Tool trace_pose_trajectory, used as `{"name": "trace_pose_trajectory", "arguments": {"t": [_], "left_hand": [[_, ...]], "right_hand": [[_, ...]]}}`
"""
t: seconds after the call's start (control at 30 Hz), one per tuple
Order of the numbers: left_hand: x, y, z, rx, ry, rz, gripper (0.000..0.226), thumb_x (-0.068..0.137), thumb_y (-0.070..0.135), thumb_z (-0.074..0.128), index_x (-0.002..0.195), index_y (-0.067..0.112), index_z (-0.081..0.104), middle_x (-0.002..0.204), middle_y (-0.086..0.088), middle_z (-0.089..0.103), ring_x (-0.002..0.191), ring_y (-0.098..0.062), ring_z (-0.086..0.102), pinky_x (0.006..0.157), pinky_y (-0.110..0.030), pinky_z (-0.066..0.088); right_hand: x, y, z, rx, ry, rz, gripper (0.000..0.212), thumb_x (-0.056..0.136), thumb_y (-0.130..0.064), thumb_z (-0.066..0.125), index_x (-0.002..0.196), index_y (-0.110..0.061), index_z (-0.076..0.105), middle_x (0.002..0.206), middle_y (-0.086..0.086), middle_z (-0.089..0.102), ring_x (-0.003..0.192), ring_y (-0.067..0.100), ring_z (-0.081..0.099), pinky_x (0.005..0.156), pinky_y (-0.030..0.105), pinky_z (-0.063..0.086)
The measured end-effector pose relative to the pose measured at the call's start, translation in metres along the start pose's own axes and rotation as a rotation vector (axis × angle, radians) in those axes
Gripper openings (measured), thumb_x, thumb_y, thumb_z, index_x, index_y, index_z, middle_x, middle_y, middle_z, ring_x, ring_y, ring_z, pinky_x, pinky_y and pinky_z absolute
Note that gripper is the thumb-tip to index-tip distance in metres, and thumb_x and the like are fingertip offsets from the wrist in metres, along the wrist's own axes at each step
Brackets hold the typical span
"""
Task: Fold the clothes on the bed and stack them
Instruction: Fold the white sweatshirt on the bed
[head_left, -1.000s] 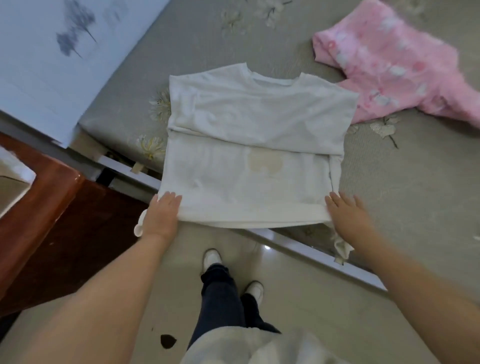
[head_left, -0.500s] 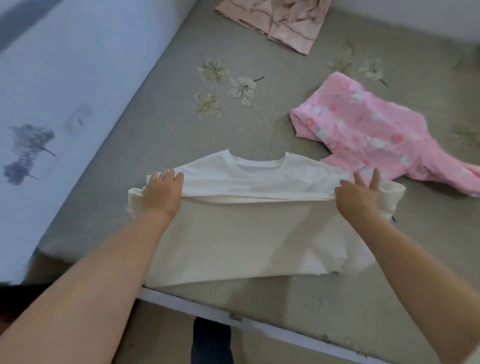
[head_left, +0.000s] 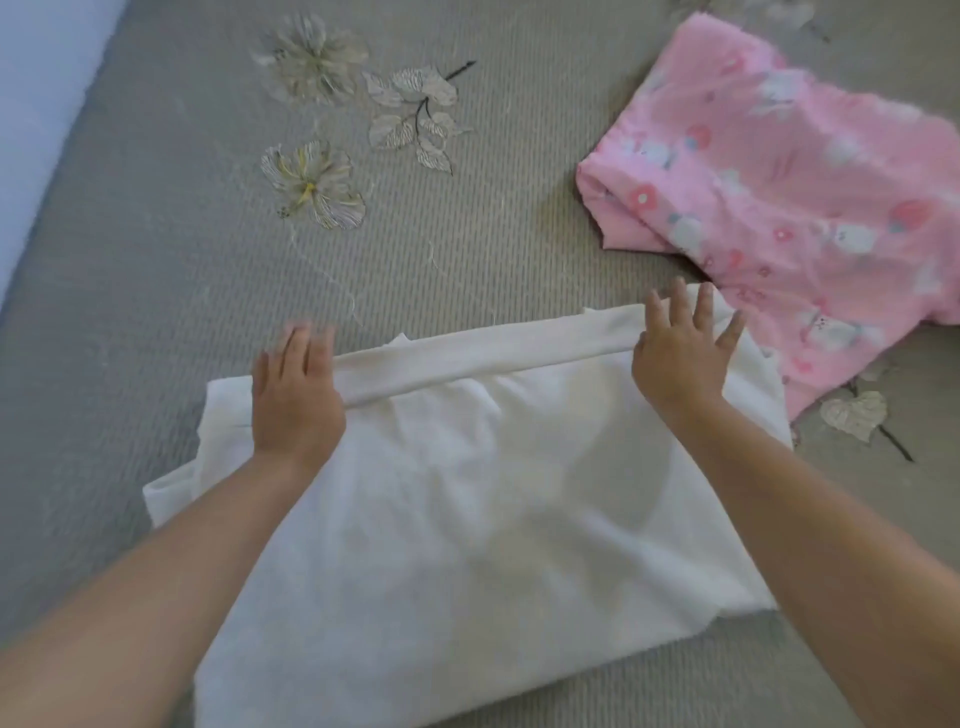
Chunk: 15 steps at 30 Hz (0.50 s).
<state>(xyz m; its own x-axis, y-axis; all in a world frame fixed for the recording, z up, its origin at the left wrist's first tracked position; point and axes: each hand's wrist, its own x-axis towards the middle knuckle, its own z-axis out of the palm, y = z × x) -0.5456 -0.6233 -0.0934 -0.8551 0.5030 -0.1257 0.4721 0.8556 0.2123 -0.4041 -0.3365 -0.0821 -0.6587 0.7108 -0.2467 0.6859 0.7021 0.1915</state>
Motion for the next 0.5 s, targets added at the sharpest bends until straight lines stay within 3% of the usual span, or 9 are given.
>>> {"name": "trace_pose_trajectory", "arguments": {"t": [0.07, 0.13, 0.2, 0.27, 0.33, 0.43, 0.5], "left_hand": [[-0.020, 0.011, 0.021, -0.043, 0.006, 0.145, 0.045, 0.078, 0.006, 0.039, 0.116, -0.014, 0.053, 0.122, -0.034, 0.052, 0.116, -0.050, 0.047, 0.094, -0.062, 0.035], [-0.040, 0.019, 0.041, -0.015, -0.006, 0.239, 0.049, 0.079, 0.019, 0.037, 0.112, -0.011, 0.058, 0.120, -0.031, 0.055, 0.110, -0.051, 0.051, 0.089, -0.065, 0.036], [-0.055, 0.021, 0.057, 0.044, -0.071, 0.271, 0.055, 0.084, 0.032, 0.035, 0.115, -0.007, 0.059, 0.124, -0.027, 0.054, 0.113, -0.048, 0.050, 0.093, -0.062, 0.035], [-0.060, 0.019, 0.064, 0.083, -0.138, 0.258, 0.065, 0.093, 0.045, 0.022, 0.119, -0.003, 0.057, 0.128, -0.024, 0.052, 0.119, -0.041, 0.048, 0.101, -0.051, 0.029], [-0.059, 0.020, 0.065, 0.109, -0.176, 0.235, 0.065, 0.093, 0.047, 0.021, 0.121, -0.001, 0.056, 0.130, -0.022, 0.051, 0.122, -0.038, 0.047, 0.101, -0.047, 0.025], [-0.057, 0.028, 0.062, 0.168, -0.245, 0.211, 0.058, 0.084, 0.035, 0.034, 0.120, -0.004, 0.056, 0.129, -0.026, 0.051, 0.119, -0.044, 0.047, 0.095, -0.059, 0.034], [-0.055, 0.036, 0.056, 0.214, -0.307, 0.177, 0.059, 0.088, 0.036, 0.032, 0.131, -0.002, 0.045, 0.140, -0.025, 0.038, 0.129, -0.043, 0.035, 0.102, -0.058, 0.028]], "right_hand": [[-0.016, 0.000, 0.023, 0.081, -0.001, -0.114, 0.047, 0.098, -0.028, 0.029, 0.144, -0.018, 0.026, 0.155, 0.005, 0.013, 0.143, 0.027, 0.002, 0.110, 0.054, -0.007], [-0.033, 0.006, 0.038, 0.114, -0.019, -0.171, 0.055, 0.093, -0.041, 0.019, 0.141, -0.018, 0.034, 0.153, 0.005, 0.021, 0.142, 0.028, 0.009, 0.110, 0.053, -0.003], [-0.041, 0.015, 0.048, 0.142, -0.050, -0.174, 0.073, 0.082, -0.052, 0.005, 0.141, -0.020, 0.035, 0.153, 0.005, 0.021, 0.142, 0.028, 0.010, 0.110, 0.050, -0.001], [-0.037, 0.019, 0.055, 0.200, -0.057, -0.167, 0.083, 0.074, -0.055, -0.002, 0.142, -0.022, 0.033, 0.154, 0.003, 0.018, 0.143, 0.026, 0.007, 0.111, 0.047, -0.002], [-0.030, 0.017, 0.059, 0.228, -0.041, -0.163, 0.080, 0.076, -0.056, 0.002, 0.142, -0.023, 0.032, 0.154, 0.001, 0.016, 0.143, 0.025, 0.006, 0.111, 0.045, -0.004], [-0.028, 0.017, 0.060, 0.201, -0.080, -0.165, 0.064, 0.086, -0.050, 0.014, 0.143, -0.025, 0.027, 0.155, -0.001, 0.012, 0.143, 0.024, 0.003, 0.111, 0.047, -0.005], [-0.027, 0.018, 0.057, 0.206, -0.124, -0.164, 0.053, 0.095, -0.045, 0.021, 0.144, -0.025, 0.023, 0.156, -0.002, 0.008, 0.143, 0.023, 0.000, 0.112, 0.047, -0.005]]}}
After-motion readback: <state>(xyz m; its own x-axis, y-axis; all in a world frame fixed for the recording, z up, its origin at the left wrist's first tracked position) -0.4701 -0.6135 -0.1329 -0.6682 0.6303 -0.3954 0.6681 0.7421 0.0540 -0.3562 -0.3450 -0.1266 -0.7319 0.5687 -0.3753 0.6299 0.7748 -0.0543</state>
